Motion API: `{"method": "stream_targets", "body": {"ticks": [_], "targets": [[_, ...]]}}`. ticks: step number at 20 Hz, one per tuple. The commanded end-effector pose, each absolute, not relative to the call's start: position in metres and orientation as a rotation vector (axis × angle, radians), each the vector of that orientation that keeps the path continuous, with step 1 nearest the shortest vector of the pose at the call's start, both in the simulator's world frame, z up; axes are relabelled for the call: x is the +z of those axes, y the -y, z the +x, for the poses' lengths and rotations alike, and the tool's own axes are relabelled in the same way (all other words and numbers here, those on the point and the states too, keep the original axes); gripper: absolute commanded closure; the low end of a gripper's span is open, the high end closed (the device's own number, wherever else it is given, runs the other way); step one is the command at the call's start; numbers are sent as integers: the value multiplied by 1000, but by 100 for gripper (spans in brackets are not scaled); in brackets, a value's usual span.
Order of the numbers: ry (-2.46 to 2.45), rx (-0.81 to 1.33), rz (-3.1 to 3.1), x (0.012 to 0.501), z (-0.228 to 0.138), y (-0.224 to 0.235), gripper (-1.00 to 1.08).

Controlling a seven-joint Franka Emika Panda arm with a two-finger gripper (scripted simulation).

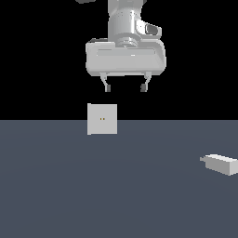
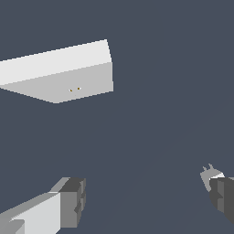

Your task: Plug the charger into the wall socket.

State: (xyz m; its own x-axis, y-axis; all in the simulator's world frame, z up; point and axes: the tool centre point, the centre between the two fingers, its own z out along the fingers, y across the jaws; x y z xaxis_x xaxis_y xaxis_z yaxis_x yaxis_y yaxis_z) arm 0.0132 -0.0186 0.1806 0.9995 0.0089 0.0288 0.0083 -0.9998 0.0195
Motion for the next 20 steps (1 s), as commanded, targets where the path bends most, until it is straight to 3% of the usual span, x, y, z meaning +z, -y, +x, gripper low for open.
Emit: {"method": "stream_targets", "body": {"ticks": [1,20], "targets": [[-13,45,3122,181,13,19,-92],[-166,176,3132,157,-18,60,-92]]}}
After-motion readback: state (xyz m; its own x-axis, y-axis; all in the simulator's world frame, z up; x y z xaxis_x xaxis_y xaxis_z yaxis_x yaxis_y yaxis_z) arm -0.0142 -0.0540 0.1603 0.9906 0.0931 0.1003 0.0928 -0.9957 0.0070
